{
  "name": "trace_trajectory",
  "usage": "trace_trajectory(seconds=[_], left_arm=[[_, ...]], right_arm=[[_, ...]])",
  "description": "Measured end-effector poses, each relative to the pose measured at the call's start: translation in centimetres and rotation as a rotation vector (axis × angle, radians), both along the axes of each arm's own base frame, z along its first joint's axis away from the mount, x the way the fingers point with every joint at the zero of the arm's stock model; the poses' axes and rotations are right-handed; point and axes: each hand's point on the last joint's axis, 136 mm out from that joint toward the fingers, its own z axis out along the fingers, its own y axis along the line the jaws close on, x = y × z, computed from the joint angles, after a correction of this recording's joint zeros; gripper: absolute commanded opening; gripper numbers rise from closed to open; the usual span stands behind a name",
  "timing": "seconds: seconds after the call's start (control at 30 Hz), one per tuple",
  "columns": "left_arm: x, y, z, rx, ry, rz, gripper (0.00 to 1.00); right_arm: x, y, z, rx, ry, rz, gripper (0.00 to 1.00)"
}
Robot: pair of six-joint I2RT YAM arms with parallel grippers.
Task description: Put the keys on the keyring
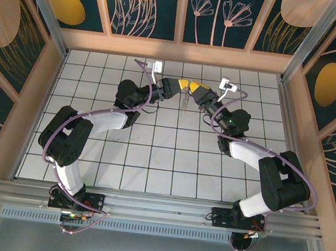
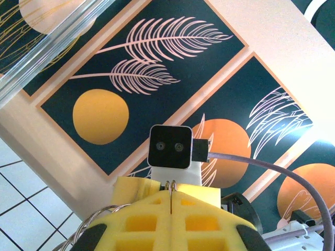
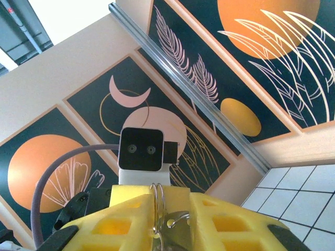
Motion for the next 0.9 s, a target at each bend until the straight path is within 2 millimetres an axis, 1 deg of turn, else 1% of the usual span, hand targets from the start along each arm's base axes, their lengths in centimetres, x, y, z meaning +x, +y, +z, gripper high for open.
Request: trace_trajectory(seconds=[0.13, 0.23, 0.47, 0.5, 0.63, 0.7, 0.8, 0.9], left_arm=[[0.0, 0.0, 0.0, 0.000, 0.001, 0.001, 0.00], [0.1, 0.0, 0.0, -0.001, 0.003, 0.006, 0.00], [0.3, 0.1, 0.0, -0.004, 0.004, 0.013, 0.00], [0.3, 0.1, 0.0, -0.002, 0.004, 0.013, 0.03], [0.8, -0.1, -0.9, 0.036, 0.004, 0.037, 0.28], [1.0, -0.2, -1.5, 0.065, 0.016, 0.048, 0.35], [1.4, -0.1, -1.9, 0.110, 0.012, 0.070, 0.44], [1.8, 0.7, -1.1, 0.137, -0.015, 0.103, 0.50]], right_arm=[[-0.1, 0.1, 0.1, -0.002, -0.004, 0.007, 0.09], [-0.2, 0.1, 0.3, 0.000, -0.015, 0.010, 0.00], [-0.2, 0.2, 0.5, -0.002, -0.020, 0.017, 0.00], [-0.1, 0.2, 0.4, -0.005, -0.017, 0.018, 0.00], [0.4, 0.0, -0.4, -0.044, 0.008, 0.031, 0.00], [0.8, -0.2, -0.9, -0.073, 0.024, 0.038, 0.00], [1.6, -1.2, -1.7, -0.110, 0.054, 0.037, 0.00], [2.1, -2.1, -1.7, -0.137, 0.065, 0.041, 0.00]])
